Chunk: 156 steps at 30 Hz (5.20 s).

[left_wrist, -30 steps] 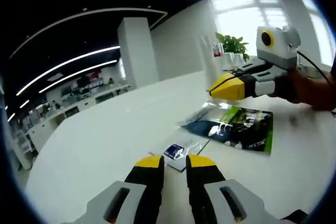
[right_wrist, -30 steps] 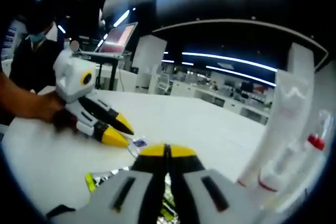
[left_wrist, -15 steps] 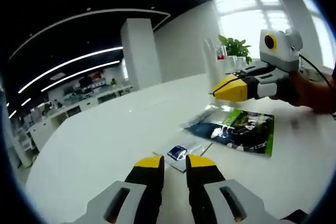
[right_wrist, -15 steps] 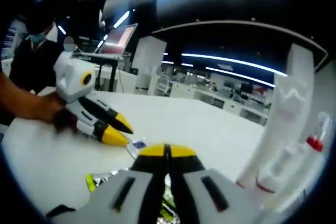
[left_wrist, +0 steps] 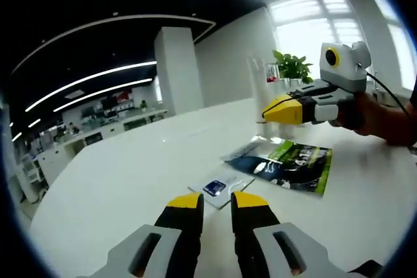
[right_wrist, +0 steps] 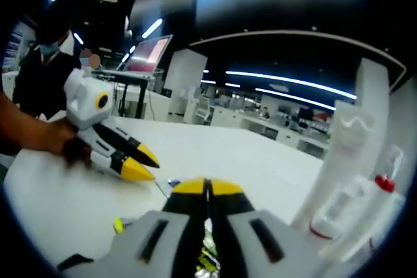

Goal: Arrange the skincare products in the storage area until every visible bottle or jar stands upright without overlapping.

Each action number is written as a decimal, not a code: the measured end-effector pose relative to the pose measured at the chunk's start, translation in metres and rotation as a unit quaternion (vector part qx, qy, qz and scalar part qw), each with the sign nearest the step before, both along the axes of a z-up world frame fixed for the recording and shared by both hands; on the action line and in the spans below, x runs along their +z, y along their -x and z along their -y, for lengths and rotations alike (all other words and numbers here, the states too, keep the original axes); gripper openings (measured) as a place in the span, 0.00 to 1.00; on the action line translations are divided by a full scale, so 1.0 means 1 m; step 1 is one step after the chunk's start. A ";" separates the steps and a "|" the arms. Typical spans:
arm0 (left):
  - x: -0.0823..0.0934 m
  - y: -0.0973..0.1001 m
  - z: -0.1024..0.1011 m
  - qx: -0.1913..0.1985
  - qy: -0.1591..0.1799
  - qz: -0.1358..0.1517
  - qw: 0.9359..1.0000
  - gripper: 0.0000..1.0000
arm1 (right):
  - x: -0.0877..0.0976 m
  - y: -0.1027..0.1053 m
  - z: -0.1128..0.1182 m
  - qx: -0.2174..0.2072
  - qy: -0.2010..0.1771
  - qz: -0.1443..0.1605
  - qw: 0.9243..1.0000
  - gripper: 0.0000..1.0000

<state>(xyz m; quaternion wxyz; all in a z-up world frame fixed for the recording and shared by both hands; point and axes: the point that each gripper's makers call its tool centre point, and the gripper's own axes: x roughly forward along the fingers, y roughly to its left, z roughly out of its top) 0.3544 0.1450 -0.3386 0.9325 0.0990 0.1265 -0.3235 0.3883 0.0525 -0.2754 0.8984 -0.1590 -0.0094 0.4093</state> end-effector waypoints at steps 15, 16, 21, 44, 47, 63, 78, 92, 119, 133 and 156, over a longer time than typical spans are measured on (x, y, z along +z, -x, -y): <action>0.007 0.023 0.003 -0.001 0.025 0.008 1.000 0.23 | -0.006 0.068 0.001 0.064 -0.046 -0.048 0.996 0.09; 0.009 0.022 0.002 0.000 0.028 0.009 1.000 0.23 | -0.006 0.068 0.002 0.067 -0.047 -0.049 0.995 0.10; 0.014 0.028 -0.002 0.001 0.048 0.009 0.999 0.28 | -0.003 0.090 0.002 0.096 -0.057 -0.055 0.992 0.17; 0.022 0.101 -0.016 0.018 0.128 -0.023 0.991 0.52 | -0.012 0.142 -0.015 0.195 -0.038 -0.105 0.974 0.47; 0.021 0.112 -0.019 0.022 0.126 -0.024 0.992 0.52 | -0.015 0.150 -0.024 0.210 -0.023 -0.109 0.971 0.50; 0.026 0.142 -0.055 0.069 0.137 -0.010 0.988 0.70 | -0.027 0.182 -0.065 0.273 0.017 -0.128 0.953 0.78; 0.034 0.174 -0.081 0.105 0.125 -0.004 0.987 1.00 | -0.023 0.213 -0.100 0.328 0.024 -0.139 0.934 1.00; 0.025 0.210 -0.120 0.166 0.084 -0.014 0.982 0.99 | -0.021 0.232 -0.138 0.377 0.059 -0.126 0.916 1.00; 0.020 0.240 -0.228 0.285 0.064 -0.043 0.956 1.00 | -0.027 0.252 -0.206 0.433 0.110 -0.103 0.889 0.92; 0.001 0.241 -0.241 0.277 0.095 -0.092 0.952 0.94 | -0.038 0.260 -0.241 0.455 0.117 -0.120 0.874 0.87; -0.002 0.221 -0.248 0.246 0.113 -0.136 0.953 0.79 | -0.056 0.276 -0.275 0.489 0.127 -0.152 0.850 0.83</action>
